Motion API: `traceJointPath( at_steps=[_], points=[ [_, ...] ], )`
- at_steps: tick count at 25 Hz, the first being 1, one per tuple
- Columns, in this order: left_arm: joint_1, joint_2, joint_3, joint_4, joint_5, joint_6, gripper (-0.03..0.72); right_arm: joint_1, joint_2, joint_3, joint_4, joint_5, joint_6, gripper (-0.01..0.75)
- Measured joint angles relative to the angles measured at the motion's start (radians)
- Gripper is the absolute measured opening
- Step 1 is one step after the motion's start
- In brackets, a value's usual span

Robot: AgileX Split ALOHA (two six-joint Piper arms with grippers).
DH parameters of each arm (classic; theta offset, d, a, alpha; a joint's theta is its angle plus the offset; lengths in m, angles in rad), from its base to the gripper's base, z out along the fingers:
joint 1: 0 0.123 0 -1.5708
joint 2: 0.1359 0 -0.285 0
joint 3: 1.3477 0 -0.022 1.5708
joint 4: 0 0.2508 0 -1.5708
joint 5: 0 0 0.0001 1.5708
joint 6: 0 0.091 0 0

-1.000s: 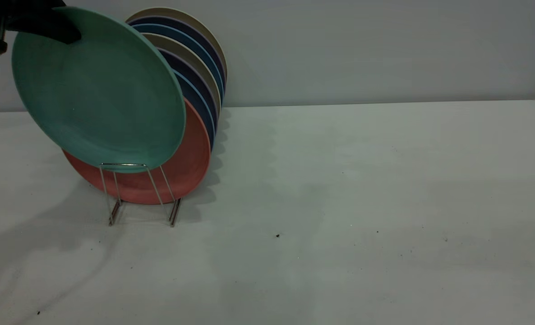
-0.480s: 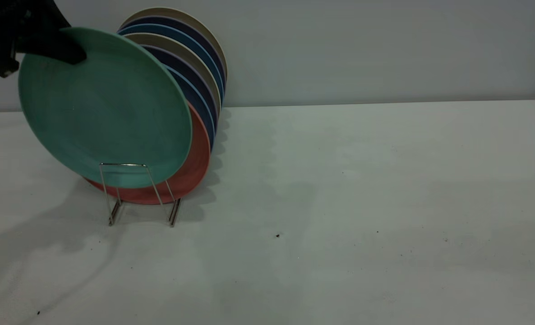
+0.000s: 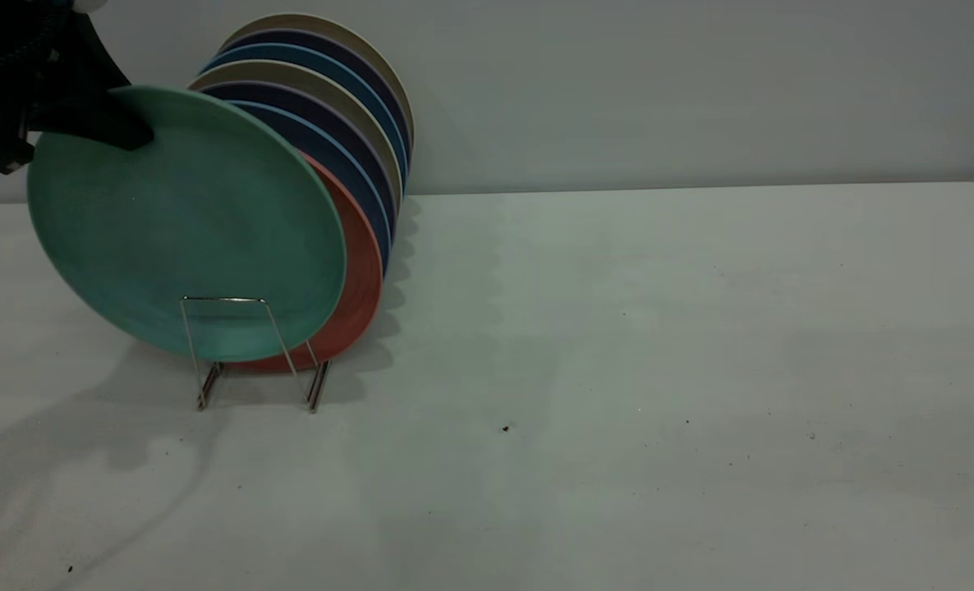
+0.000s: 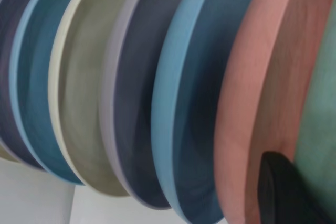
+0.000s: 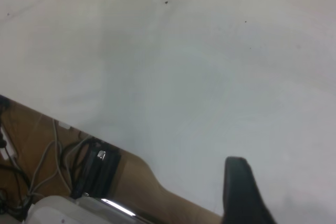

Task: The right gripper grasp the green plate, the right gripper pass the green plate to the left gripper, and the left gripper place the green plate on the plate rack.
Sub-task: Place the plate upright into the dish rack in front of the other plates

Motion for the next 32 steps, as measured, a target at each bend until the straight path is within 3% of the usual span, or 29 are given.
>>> traceJointPath(
  at_steps=[10, 21, 26, 32],
  points=[
    [0.0, 0.0, 0.005, 0.0, -0.019, -0.073, 0.386, 0.0, 0.0, 0.0, -0.009, 0.0, 0.001, 0.445],
    [0.0, 0.0, 0.005, -0.003, -0.021, -0.214, 0.45, 0.0, 0.0, 0.0, -0.042, 0.0, 0.002, 0.445],
    [0.0, 0.0, 0.005, -0.004, -0.009, -0.229, 0.512, 0.0, 0.0, 0.0, -0.044, 0.0, 0.005, 0.445],
    [0.0, 0.0, 0.005, -0.004, -0.001, -0.241, 0.531, 0.0, 0.0, 0.0, -0.044, 0.0, 0.008, 0.445]
  ],
)
